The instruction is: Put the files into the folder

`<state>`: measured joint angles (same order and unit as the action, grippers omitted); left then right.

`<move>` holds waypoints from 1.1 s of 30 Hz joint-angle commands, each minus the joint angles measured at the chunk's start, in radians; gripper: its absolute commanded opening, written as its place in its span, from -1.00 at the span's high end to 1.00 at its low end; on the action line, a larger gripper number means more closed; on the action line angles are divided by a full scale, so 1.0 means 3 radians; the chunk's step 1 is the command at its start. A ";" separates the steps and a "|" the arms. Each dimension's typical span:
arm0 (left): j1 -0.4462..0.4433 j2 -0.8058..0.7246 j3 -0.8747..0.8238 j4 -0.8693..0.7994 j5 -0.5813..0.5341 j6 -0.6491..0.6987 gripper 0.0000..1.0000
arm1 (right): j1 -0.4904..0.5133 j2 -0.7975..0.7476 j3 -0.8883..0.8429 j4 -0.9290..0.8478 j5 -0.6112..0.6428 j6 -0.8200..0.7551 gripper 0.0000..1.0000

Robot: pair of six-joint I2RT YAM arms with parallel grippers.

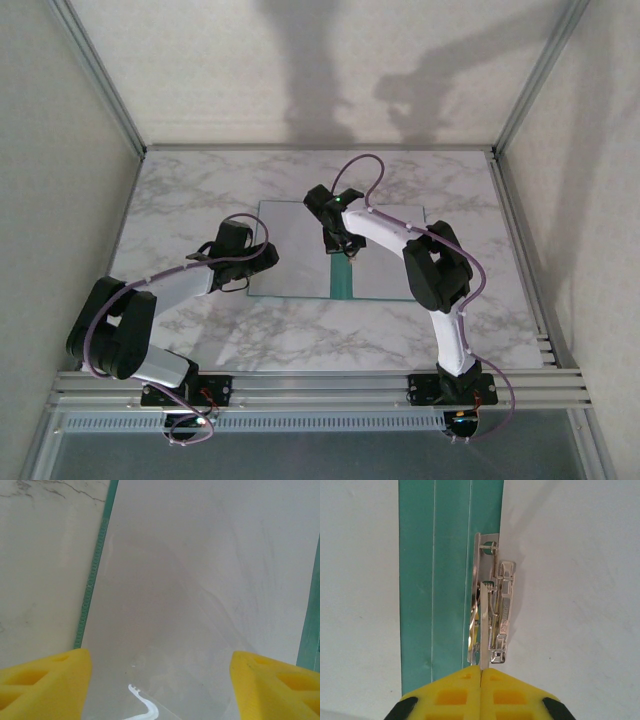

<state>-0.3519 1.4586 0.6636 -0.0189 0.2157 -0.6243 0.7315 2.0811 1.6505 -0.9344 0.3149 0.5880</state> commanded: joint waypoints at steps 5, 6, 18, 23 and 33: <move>-0.0021 -0.0054 0.0071 -0.0065 -0.0044 0.0049 -0.43 | -0.0015 -0.0004 -0.0163 0.0001 0.0015 0.0015 0.88; -0.0023 -0.0064 0.0078 -0.0076 -0.0044 0.0051 -0.44 | -0.0015 -0.0004 -0.0172 0.0003 0.0011 0.0014 0.88; -0.0192 -0.0230 0.0137 0.0006 0.0010 0.0093 -0.38 | -0.0015 0.0001 -0.0274 0.0079 -0.0035 0.0027 0.89; -0.0207 -0.0107 0.0072 0.0102 0.0059 0.0021 -0.37 | -0.0015 -0.0004 -0.0326 0.0113 -0.0055 0.0037 0.89; -0.0203 0.0123 0.0002 0.0163 0.0034 -0.0059 -0.34 | -0.0009 -0.0015 -0.0382 0.0164 -0.0082 0.0050 0.89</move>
<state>-0.4053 1.4807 0.6769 0.0113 0.2237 -0.6258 0.7319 2.0644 1.5757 -0.8745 0.3103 0.5892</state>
